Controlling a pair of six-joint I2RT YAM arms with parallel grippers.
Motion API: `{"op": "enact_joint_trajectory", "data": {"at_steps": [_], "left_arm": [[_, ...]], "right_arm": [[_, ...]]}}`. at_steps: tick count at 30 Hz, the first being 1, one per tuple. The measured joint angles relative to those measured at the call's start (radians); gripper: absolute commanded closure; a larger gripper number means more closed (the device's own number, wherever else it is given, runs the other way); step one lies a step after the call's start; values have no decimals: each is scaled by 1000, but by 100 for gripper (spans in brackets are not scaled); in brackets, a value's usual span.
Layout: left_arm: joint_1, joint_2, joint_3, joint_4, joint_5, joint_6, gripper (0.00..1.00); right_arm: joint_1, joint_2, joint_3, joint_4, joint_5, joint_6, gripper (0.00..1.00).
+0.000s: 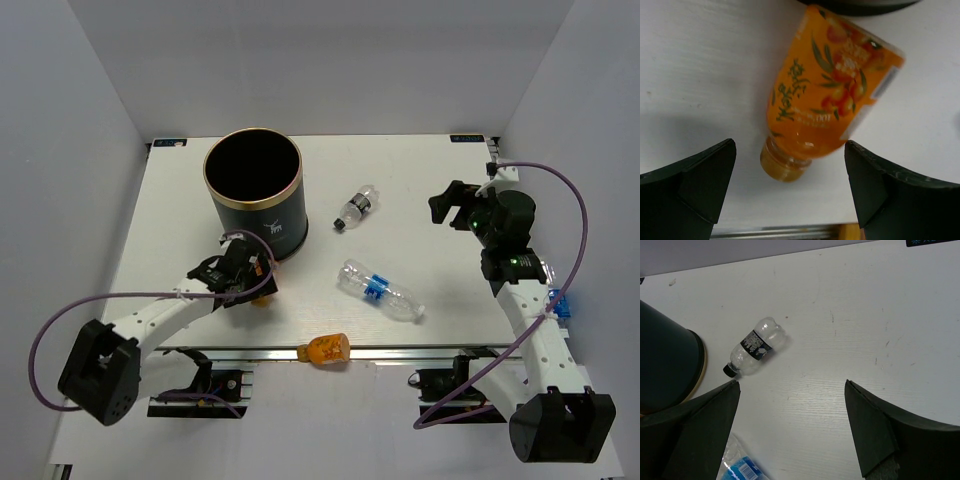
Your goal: Put the plastic bottles in the bin
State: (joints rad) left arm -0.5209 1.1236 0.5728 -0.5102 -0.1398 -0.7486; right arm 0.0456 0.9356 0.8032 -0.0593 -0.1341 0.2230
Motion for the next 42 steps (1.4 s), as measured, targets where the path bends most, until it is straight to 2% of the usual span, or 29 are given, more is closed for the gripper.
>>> {"op": "enact_joint_trajectory", "data": {"at_steps": [4,10,13,14,17,18,20,24,25,26,30,36,39,42], "left_arm": [[-32,83,21,35,-80,-2,2],[-53,147,21,123,-100,19,2],[-57,161,21,161,-100,34,17],[-58,161,21,168,-100,39,28],[-60,156,21,184,-97,53,47],[-63,151,21,183,-97,55,59],[-67,130,21,177,-96,60,68],[-73,40,16,132,-100,45,79],[-74,8,15,111,-99,37,86],[-75,-27,15,89,-95,27,89],[-77,-213,8,31,5,6,93],[-79,-511,21,97,301,-6,94],[-79,-533,76,214,415,-11,94],[-82,-437,243,237,453,22,98]], "right_arm": [[0,-4,-8,8,-1,-3,10],[0,-14,-24,19,-8,-3,11],[0,-14,-28,28,-10,-3,11],[0,-14,-29,30,-11,-3,11],[0,-14,-29,32,-16,-3,11],[0,-14,-29,32,-17,-3,11],[0,-15,-29,32,-23,-3,11],[0,-24,-29,32,-31,-3,11],[0,-26,-29,32,-35,-3,11],[0,-28,-30,34,-43,-4,11],[0,-29,-39,41,-138,-34,11],[0,-15,-53,58,-414,-155,11],[0,-17,-84,75,-590,-241,11],[19,-19,-113,70,-737,-330,11]]}}
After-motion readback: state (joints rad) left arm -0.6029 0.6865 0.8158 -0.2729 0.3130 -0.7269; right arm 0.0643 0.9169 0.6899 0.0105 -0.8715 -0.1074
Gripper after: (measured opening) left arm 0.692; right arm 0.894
